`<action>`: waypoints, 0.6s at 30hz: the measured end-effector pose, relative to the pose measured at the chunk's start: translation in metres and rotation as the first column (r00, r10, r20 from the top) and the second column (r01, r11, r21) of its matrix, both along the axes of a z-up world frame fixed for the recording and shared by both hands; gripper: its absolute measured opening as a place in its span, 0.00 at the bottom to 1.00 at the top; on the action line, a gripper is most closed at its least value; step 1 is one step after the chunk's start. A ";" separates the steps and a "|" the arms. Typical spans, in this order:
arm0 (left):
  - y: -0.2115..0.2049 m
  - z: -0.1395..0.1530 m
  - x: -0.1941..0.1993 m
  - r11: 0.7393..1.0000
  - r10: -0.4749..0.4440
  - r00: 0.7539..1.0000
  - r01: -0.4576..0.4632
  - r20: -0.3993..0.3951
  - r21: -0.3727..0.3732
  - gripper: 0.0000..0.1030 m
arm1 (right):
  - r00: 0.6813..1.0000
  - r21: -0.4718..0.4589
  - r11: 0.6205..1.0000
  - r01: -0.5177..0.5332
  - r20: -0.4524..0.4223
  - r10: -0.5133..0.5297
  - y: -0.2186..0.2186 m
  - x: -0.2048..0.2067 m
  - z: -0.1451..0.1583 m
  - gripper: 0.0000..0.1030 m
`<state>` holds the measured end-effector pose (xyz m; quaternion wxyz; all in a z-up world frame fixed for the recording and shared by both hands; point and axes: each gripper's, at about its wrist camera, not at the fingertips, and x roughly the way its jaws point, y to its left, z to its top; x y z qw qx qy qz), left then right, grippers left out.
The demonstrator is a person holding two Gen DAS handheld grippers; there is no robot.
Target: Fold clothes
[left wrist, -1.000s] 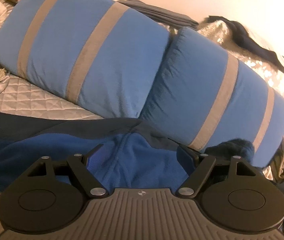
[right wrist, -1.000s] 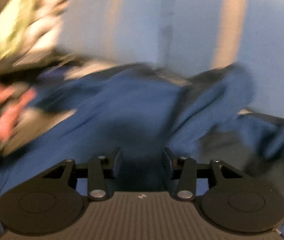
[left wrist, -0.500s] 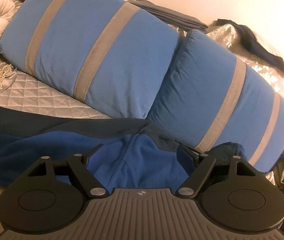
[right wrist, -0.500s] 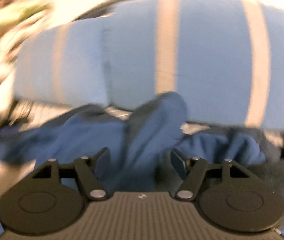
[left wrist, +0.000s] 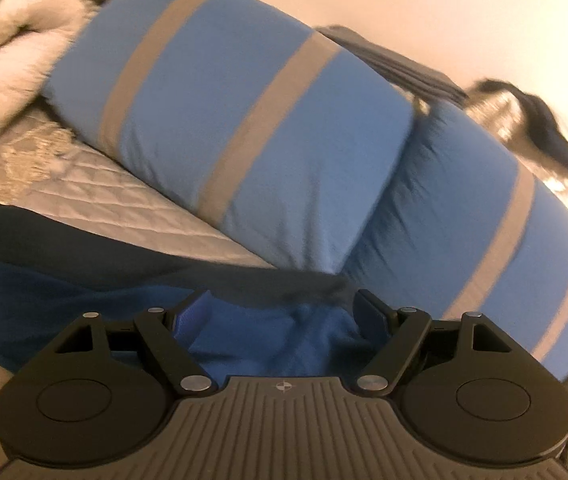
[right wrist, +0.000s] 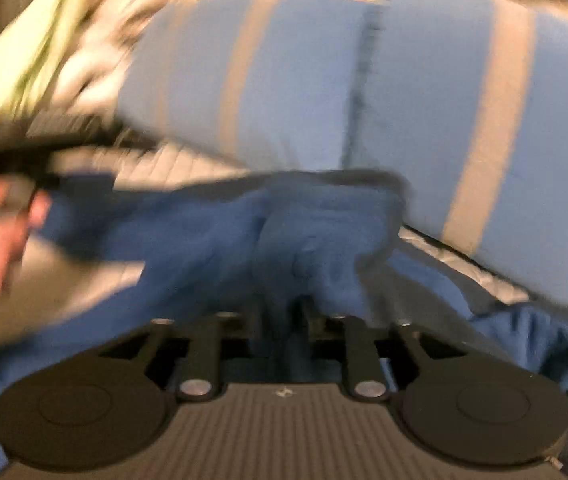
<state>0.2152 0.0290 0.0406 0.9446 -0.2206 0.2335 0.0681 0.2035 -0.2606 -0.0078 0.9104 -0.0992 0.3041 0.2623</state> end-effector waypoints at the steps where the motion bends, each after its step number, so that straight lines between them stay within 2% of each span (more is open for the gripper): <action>1: 0.003 0.000 0.000 1.000 0.017 1.000 -0.017 -0.006 -0.007 0.73 | 0.999 -0.024 1.000 -0.018 0.028 0.018 0.007 -0.007 0.000 0.65; 4: 0.009 -0.001 0.002 0.998 0.045 0.999 -0.046 -0.027 -0.031 0.73 | 0.997 -0.100 0.995 -0.021 0.078 0.029 0.017 -0.019 -0.001 0.69; 8: 0.008 -0.001 0.003 0.999 0.024 0.999 -0.026 -0.032 -0.034 0.73 | 0.992 -0.195 0.980 -0.026 0.120 0.050 0.032 -0.025 -0.009 0.69; 13: 0.005 -0.002 0.003 0.999 0.012 0.999 -0.013 -0.030 -0.030 0.73 | 0.988 -0.257 0.966 -0.006 0.148 0.046 0.054 -0.016 -0.020 0.69; 18: 0.006 -0.003 0.004 0.999 0.019 0.999 -0.021 -0.034 -0.032 0.73 | 0.982 -0.363 0.931 0.026 0.182 0.044 0.079 -0.002 -0.037 0.68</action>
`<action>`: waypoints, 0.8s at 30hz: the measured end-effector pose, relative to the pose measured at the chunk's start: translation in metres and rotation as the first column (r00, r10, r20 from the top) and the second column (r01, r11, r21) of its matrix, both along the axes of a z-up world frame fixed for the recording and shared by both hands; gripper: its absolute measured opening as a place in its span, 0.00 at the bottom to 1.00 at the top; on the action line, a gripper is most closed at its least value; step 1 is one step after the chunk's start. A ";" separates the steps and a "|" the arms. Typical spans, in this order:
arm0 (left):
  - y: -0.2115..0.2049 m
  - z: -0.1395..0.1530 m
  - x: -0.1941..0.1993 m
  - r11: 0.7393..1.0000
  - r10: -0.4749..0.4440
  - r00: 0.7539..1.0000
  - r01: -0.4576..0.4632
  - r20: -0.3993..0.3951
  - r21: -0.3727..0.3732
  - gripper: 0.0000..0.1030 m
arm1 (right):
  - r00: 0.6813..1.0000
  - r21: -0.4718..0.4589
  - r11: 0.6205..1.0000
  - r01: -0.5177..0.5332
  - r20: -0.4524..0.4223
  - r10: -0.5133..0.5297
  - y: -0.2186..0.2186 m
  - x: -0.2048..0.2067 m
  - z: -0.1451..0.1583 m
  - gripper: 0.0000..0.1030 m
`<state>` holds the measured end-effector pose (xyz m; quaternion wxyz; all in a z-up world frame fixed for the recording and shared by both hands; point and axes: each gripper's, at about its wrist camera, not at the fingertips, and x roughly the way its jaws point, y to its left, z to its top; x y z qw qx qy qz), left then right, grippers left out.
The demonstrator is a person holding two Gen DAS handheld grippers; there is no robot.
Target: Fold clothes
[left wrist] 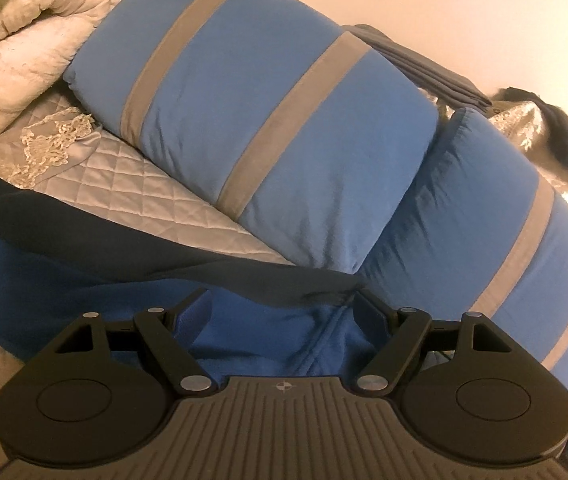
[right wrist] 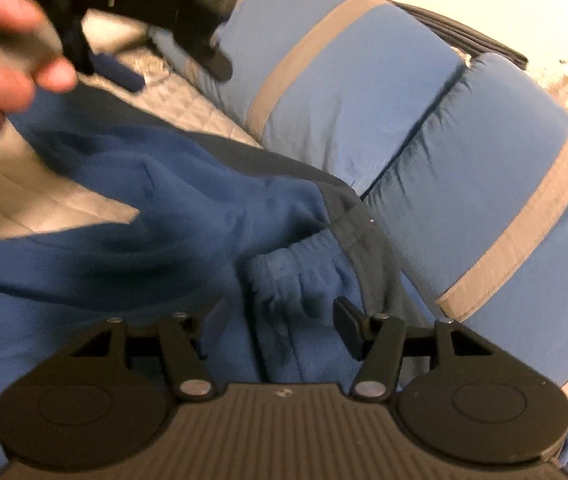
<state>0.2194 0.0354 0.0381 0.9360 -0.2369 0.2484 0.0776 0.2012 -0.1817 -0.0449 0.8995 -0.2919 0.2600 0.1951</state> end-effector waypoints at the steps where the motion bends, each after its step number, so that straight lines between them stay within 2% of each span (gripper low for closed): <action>1: 0.000 0.000 0.000 1.000 0.002 1.000 -0.002 -0.002 0.000 0.73 | 1.000 -0.027 1.000 0.008 0.010 -0.008 0.005 0.003 -0.004 0.67; 2: 0.000 -0.001 0.001 1.000 0.004 1.000 -0.004 -0.004 0.001 0.73 | 1.000 -0.053 0.998 0.017 0.019 -0.016 0.010 0.006 -0.009 0.61; 3: 0.000 -0.001 0.001 1.000 0.005 1.000 -0.005 -0.007 0.000 0.73 | 0.999 -0.080 0.996 0.025 0.029 -0.023 0.014 0.009 -0.013 0.42; 4: 0.000 -0.002 0.002 1.000 0.004 1.000 -0.004 -0.011 -0.002 0.73 | 0.999 -0.106 0.994 0.034 0.038 -0.030 0.018 0.012 -0.016 0.30; 6: 0.001 -0.003 0.003 1.000 -0.001 1.000 0.001 -0.013 -0.004 0.73 | 0.997 -0.111 0.993 0.044 0.067 -0.037 0.018 0.008 -0.013 0.21; 10: 0.000 -0.004 0.002 1.000 -0.003 1.000 0.003 -0.010 0.001 0.73 | 0.988 -0.117 0.991 0.063 0.148 -0.046 0.016 -0.007 0.002 0.14; 15: -0.002 -0.004 0.003 1.000 -0.003 1.000 0.003 -0.012 0.013 0.73 | 0.959 -0.107 0.991 0.080 0.280 -0.048 0.000 -0.034 0.040 0.10; 18: -0.003 -0.003 0.002 1.000 -0.006 1.000 0.006 -0.002 0.016 0.73 | 0.934 -0.081 0.992 0.096 0.351 -0.062 -0.018 -0.051 0.073 0.09; 21: -0.005 -0.003 0.000 1.000 -0.009 1.000 0.009 0.007 0.029 0.73 | 0.907 0.009 0.990 0.141 0.400 -0.133 -0.056 -0.068 0.121 0.09; 24: -0.008 -0.003 0.000 0.999 -0.021 1.000 0.021 0.007 0.038 0.73 | 0.862 0.088 0.972 0.218 0.450 -0.234 -0.108 -0.090 0.172 0.09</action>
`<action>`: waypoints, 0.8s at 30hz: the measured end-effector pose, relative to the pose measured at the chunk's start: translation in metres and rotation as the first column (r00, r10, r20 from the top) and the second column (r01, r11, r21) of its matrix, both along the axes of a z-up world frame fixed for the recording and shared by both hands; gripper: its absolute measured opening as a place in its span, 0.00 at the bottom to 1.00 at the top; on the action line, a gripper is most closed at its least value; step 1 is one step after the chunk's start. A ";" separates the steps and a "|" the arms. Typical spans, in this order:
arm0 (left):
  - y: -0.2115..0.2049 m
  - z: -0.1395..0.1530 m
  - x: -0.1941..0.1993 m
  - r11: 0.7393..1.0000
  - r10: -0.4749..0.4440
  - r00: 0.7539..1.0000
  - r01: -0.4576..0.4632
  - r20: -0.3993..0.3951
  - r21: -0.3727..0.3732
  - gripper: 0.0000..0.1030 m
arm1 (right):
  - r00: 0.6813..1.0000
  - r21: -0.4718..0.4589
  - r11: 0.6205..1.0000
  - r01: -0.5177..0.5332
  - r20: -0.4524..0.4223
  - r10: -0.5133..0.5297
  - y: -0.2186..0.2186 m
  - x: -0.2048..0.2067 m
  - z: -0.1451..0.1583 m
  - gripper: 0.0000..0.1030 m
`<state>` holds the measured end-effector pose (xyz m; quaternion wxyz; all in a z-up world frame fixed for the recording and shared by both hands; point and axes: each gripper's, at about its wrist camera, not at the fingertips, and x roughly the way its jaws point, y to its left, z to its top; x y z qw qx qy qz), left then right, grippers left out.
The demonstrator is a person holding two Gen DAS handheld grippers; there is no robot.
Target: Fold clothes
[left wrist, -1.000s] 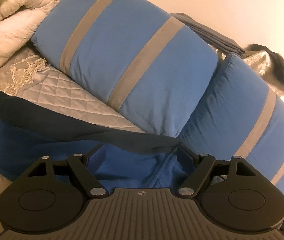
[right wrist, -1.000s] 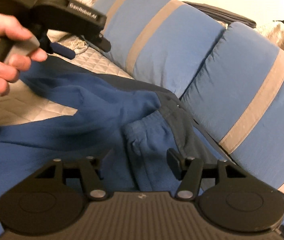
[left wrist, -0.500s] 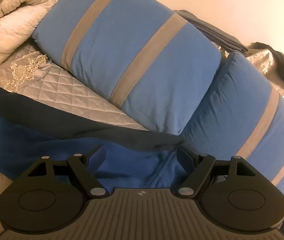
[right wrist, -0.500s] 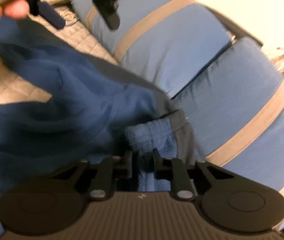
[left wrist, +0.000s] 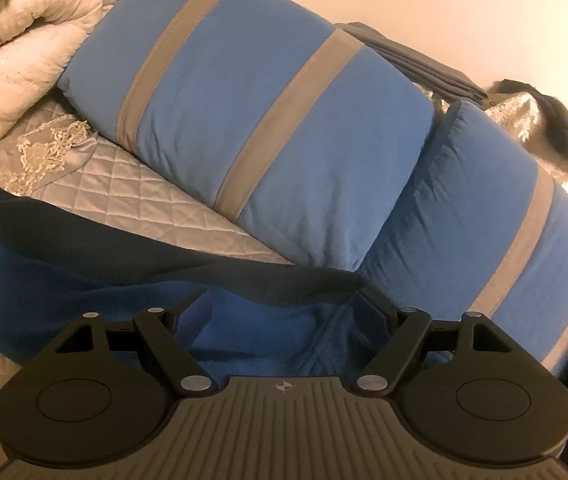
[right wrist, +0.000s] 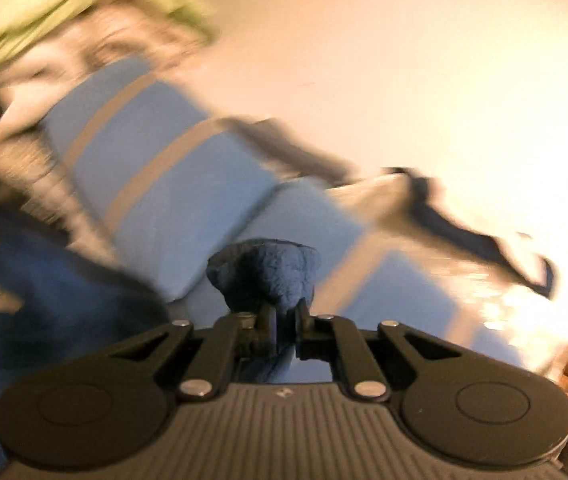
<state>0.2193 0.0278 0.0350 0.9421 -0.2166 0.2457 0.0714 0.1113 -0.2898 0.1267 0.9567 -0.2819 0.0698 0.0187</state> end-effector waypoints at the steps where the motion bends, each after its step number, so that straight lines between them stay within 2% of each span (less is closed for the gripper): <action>1: -0.001 0.000 0.000 1.000 -0.004 1.000 0.004 0.000 0.004 0.73 | 0.999 0.018 0.999 0.038 0.021 -0.038 -0.021 -0.009 0.014 0.09; 3: -0.004 0.001 0.000 1.000 -0.015 1.000 0.015 0.006 0.011 0.73 | 0.991 0.053 0.992 0.117 0.061 -0.120 -0.064 -0.029 0.042 0.09; 5: -0.007 0.001 -0.001 0.999 -0.028 1.000 0.028 0.012 0.018 0.73 | 0.969 0.086 0.970 0.228 0.078 -0.235 -0.113 -0.051 0.050 0.09; 7: -0.010 0.001 -0.002 0.999 -0.037 0.999 0.037 0.016 0.025 0.73 | 0.933 0.121 0.933 0.338 0.088 -0.349 -0.164 -0.074 0.057 0.09; 9: -0.012 0.002 -0.002 0.999 -0.046 0.999 0.045 0.018 0.026 0.73 | 0.883 0.155 0.883 0.443 0.094 -0.459 -0.214 -0.096 0.063 0.09; 11: -0.013 0.003 -0.003 0.998 -0.052 0.998 0.052 0.023 0.027 0.73 | 0.812 0.184 0.809 0.559 0.077 -0.578 -0.268 -0.115 0.046 0.09; 14: -0.017 0.002 -0.002 0.998 -0.059 0.998 0.058 0.023 0.039 0.73 | 0.706 0.272 0.671 0.690 -0.052 -0.706 -0.349 -0.144 -0.006 0.08; 16: -0.018 0.001 -0.001 0.997 -0.063 0.998 0.062 0.017 0.042 0.73 | 0.625 0.334 0.553 0.764 -0.166 -0.763 -0.401 -0.161 -0.044 0.08; 18: -0.019 -0.001 -0.001 0.997 -0.066 0.998 0.065 0.013 0.051 0.73 | 0.559 0.427 0.420 0.801 -0.282 -0.780 -0.436 -0.179 -0.079 0.08; 20: -0.021 -0.002 0.000 0.996 -0.062 0.998 0.062 0.008 0.069 0.73 | 0.528 0.489 0.336 0.805 -0.334 -0.781 -0.453 -0.198 -0.099 0.08; 24: -0.022 -0.005 0.002 0.995 -0.063 0.998 0.064 -0.005 0.073 0.73 | 0.519 0.540 0.278 0.795 -0.367 -0.772 -0.452 -0.214 -0.108 0.08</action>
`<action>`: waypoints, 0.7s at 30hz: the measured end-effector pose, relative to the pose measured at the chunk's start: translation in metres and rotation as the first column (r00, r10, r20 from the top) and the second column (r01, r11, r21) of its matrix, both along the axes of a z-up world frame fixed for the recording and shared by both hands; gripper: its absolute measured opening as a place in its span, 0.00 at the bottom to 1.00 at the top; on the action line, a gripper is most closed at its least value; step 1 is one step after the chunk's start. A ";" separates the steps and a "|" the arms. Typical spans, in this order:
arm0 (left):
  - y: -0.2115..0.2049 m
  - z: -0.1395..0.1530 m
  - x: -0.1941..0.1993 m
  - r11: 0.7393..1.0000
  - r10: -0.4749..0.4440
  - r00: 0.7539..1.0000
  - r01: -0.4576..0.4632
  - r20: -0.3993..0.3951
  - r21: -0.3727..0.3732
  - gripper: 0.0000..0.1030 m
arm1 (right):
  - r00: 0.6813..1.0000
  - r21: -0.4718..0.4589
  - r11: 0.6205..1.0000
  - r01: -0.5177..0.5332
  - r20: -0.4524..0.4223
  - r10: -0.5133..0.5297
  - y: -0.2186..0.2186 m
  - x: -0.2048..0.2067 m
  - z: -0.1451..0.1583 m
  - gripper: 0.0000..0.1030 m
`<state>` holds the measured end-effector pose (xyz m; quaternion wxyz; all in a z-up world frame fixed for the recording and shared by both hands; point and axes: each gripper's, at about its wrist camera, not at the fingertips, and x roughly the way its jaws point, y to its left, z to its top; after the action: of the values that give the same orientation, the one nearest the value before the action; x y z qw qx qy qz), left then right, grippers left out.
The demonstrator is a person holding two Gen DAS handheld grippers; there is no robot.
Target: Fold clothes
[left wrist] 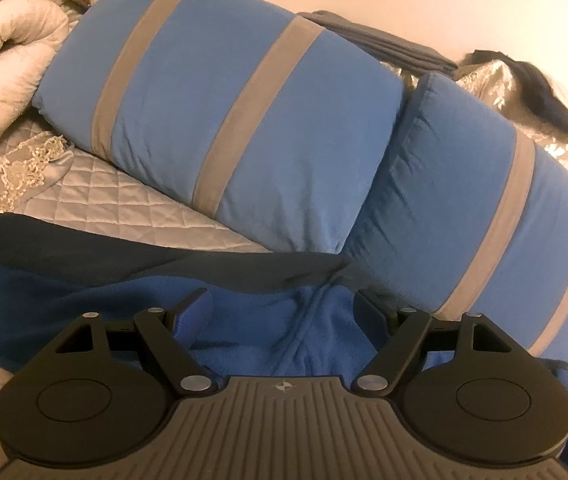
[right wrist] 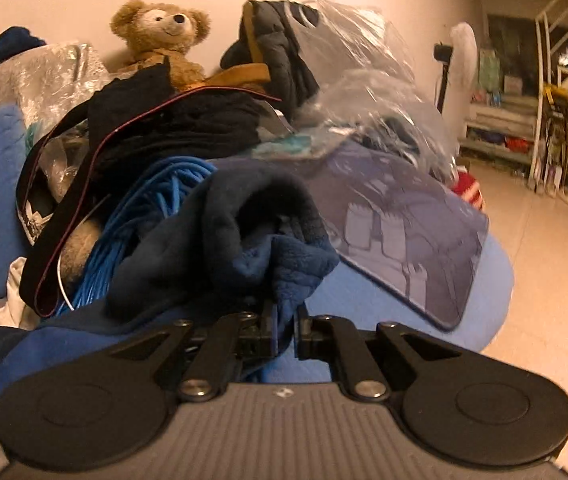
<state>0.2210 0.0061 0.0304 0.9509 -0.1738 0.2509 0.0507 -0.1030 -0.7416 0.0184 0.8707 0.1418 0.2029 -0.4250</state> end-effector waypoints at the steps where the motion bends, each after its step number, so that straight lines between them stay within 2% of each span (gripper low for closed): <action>1: 0.000 0.000 0.001 1.000 -0.002 1.000 0.002 -0.003 -0.001 0.73 | 1.000 0.020 1.000 0.011 0.016 -0.011 -0.001 -0.003 0.000 0.08; 8: 0.001 -0.001 0.001 1.000 -0.006 1.000 0.006 -0.014 -0.010 0.73 | 0.989 0.194 0.979 0.057 0.126 -0.083 -0.022 -0.012 -0.004 0.08; 13: 0.003 -0.001 0.001 1.000 -0.001 1.000 0.001 -0.018 -0.025 0.73 | 0.981 0.239 0.970 0.045 0.171 -0.088 -0.021 -0.021 -0.003 0.11; 14: 0.004 -0.002 0.001 1.000 -0.003 1.000 0.002 -0.020 -0.028 0.73 | 0.983 0.236 0.971 0.036 0.168 -0.077 -0.019 -0.022 -0.002 0.20; 16: 0.003 -0.002 0.002 0.999 -0.009 1.000 0.008 -0.024 -0.035 0.73 | 0.987 0.219 0.976 0.010 0.154 -0.045 -0.017 -0.024 -0.001 0.24; 17: 0.003 -0.003 0.002 0.999 -0.013 1.000 0.012 -0.026 -0.036 0.73 | 0.989 0.209 0.978 0.000 0.145 -0.031 -0.015 -0.025 -0.001 0.40; 21: 0.002 -0.003 0.001 0.999 -0.017 0.999 0.016 -0.030 -0.036 0.73 | 0.987 0.198 0.979 -0.050 0.159 0.018 -0.016 -0.029 -0.003 0.43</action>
<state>0.2224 0.0085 0.0271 0.9441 -0.1882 0.2675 0.0411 -0.1322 -0.7576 0.0156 0.8722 0.2585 0.1783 -0.3750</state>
